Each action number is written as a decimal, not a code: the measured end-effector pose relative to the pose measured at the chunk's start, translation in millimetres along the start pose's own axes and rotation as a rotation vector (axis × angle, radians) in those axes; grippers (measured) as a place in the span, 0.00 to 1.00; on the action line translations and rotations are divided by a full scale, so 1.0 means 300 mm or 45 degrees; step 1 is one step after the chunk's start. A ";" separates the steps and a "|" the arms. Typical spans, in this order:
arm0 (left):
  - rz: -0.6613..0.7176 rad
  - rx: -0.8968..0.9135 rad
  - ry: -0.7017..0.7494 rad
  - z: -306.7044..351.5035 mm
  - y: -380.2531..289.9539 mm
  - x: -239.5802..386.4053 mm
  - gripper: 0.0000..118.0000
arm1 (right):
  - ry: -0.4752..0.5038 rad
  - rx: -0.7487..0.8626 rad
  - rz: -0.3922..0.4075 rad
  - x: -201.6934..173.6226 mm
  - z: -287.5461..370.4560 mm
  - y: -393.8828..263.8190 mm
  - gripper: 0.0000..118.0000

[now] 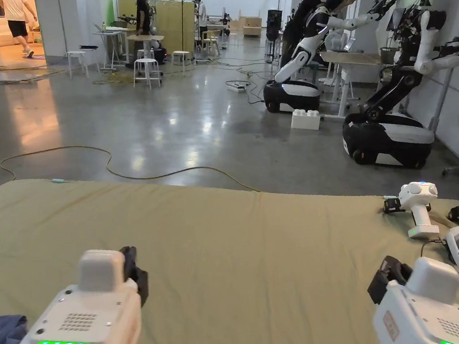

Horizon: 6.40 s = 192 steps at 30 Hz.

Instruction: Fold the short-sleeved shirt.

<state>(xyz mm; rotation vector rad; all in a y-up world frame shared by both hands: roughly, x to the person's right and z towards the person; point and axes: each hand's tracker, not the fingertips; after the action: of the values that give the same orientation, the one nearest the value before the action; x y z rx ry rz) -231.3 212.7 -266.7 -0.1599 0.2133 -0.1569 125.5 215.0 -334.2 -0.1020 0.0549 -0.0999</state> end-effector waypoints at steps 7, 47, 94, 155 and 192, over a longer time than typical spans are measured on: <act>-1.339 0.014 0.093 -0.030 -0.095 0.154 0.05 | -0.043 0.231 1.672 -0.130 -0.014 -0.109 0.00; 0.399 -0.488 0.009 0.068 -0.123 -0.285 0.05 | 0.106 -0.145 0.286 -0.174 0.024 -0.086 0.00; 0.461 -0.666 0.105 -0.012 -0.456 -0.763 0.05 | 0.295 -0.349 0.423 -0.329 -0.002 -0.262 0.00; 0.427 -0.326 -0.179 0.058 -0.112 -0.016 0.00 | 0.162 -0.067 0.158 -0.109 0.129 -0.043 0.00; 0.243 -1.307 -0.358 -0.270 -0.518 0.085 0.05 | -0.018 -0.945 0.204 0.372 -0.384 -0.350 0.61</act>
<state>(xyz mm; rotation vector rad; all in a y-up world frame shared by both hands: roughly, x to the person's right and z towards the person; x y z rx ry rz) -246.1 45.4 -322.8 -1.1709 0.0090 0.1812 219.3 88.2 -443.2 -0.8383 0.0840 0.0864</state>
